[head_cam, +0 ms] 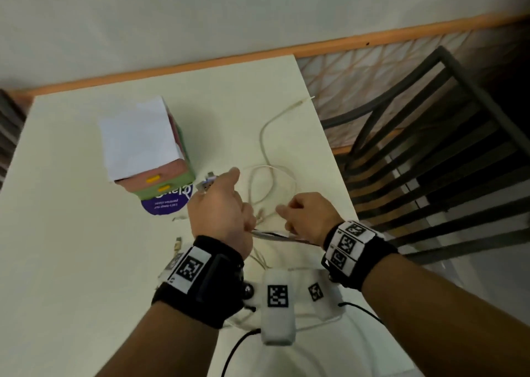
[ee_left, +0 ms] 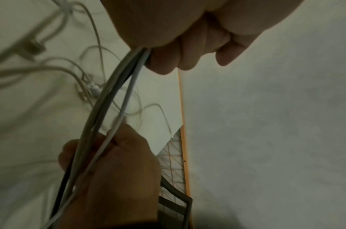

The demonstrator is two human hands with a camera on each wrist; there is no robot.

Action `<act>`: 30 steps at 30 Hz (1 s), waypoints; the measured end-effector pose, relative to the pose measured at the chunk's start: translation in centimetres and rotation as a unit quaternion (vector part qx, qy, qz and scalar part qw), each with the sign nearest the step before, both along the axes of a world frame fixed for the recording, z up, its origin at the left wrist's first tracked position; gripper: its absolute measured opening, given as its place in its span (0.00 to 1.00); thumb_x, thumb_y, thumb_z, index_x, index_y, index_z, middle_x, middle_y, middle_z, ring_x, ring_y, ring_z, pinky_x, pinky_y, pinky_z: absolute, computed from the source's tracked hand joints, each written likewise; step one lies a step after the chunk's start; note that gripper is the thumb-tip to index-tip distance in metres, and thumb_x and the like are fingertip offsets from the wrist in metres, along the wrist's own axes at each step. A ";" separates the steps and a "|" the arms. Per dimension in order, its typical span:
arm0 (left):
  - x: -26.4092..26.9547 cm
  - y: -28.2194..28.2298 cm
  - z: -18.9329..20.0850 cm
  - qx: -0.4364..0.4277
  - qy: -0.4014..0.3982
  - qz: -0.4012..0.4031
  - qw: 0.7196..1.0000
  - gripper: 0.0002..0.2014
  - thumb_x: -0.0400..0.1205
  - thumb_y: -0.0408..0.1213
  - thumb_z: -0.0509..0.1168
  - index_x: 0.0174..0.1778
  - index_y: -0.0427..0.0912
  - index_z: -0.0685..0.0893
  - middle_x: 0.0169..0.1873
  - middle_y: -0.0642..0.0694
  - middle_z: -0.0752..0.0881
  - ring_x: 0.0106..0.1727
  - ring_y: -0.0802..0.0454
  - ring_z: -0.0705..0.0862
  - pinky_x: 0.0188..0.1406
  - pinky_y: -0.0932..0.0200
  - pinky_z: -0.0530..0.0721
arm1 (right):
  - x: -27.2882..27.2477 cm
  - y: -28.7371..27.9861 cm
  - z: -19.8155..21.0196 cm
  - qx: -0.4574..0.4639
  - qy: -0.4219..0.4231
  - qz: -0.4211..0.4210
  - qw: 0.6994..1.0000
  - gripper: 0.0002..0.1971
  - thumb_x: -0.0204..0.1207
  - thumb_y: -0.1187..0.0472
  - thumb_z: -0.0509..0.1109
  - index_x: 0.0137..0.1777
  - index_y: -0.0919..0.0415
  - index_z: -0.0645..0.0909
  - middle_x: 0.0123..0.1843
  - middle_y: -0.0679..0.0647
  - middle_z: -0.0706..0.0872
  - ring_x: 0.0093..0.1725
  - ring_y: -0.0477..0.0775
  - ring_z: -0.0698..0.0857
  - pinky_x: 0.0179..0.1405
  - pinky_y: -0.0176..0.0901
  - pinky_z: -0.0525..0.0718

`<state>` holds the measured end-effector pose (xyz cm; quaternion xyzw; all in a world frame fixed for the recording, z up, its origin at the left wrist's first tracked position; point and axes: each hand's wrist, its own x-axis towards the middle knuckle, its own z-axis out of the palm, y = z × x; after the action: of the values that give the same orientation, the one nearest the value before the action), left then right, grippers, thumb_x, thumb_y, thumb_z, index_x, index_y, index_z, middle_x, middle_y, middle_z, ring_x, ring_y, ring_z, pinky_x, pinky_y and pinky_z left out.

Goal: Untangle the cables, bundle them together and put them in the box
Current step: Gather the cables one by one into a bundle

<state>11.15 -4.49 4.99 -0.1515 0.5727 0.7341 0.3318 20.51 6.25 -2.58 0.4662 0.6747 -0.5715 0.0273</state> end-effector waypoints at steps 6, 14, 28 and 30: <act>-1.3 -3.1 -2.4 -0.040 -0.021 0.012 0.999 0.14 0.80 0.32 0.69 0.39 0.44 0.68 0.13 0.52 0.63 0.13 0.54 0.59 0.14 0.61 0.62 | -5.2 -3.5 -1.3 0.129 -0.127 0.108 0.977 0.19 0.68 0.43 0.76 0.32 0.60 0.85 0.32 0.53 0.89 0.33 0.54 0.88 0.27 0.39 0.80; -2.9 -4.2 -2.9 -0.020 -0.044 -0.022 0.999 0.16 0.80 0.31 0.70 0.35 0.46 0.67 0.15 0.51 0.64 0.11 0.56 0.60 0.15 0.65 0.62 | -8.2 -5.1 -2.2 0.180 -0.223 0.128 0.949 0.21 0.64 0.40 0.77 0.39 0.59 0.78 0.39 0.53 0.85 0.37 0.55 0.86 0.32 0.41 0.82; -6.0 -3.9 -3.9 0.031 -0.035 -0.107 0.993 0.23 0.72 0.29 0.80 0.32 0.49 0.68 0.19 0.49 0.62 0.15 0.55 0.59 0.14 0.64 0.62 | -6.3 -5.2 3.3 0.079 0.183 0.025 0.980 0.07 0.77 0.61 0.74 0.39 0.62 0.88 0.27 0.52 0.84 0.23 0.45 0.77 0.26 0.38 0.77; -6.1 -3.6 -3.4 0.036 -0.011 -0.137 0.990 0.23 0.66 0.34 0.83 0.34 0.47 0.71 0.21 0.48 0.66 0.18 0.55 0.63 0.16 0.64 0.63 | -5.8 -5.5 4.4 0.084 0.212 0.080 0.970 0.05 0.78 0.66 0.72 0.43 0.62 0.89 0.32 0.52 0.88 0.29 0.50 0.82 0.32 0.42 0.83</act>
<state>5.08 -8.09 1.57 -0.0674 0.5580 0.6998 0.4408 14.73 0.76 1.78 0.2797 0.7459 -0.5945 -0.1097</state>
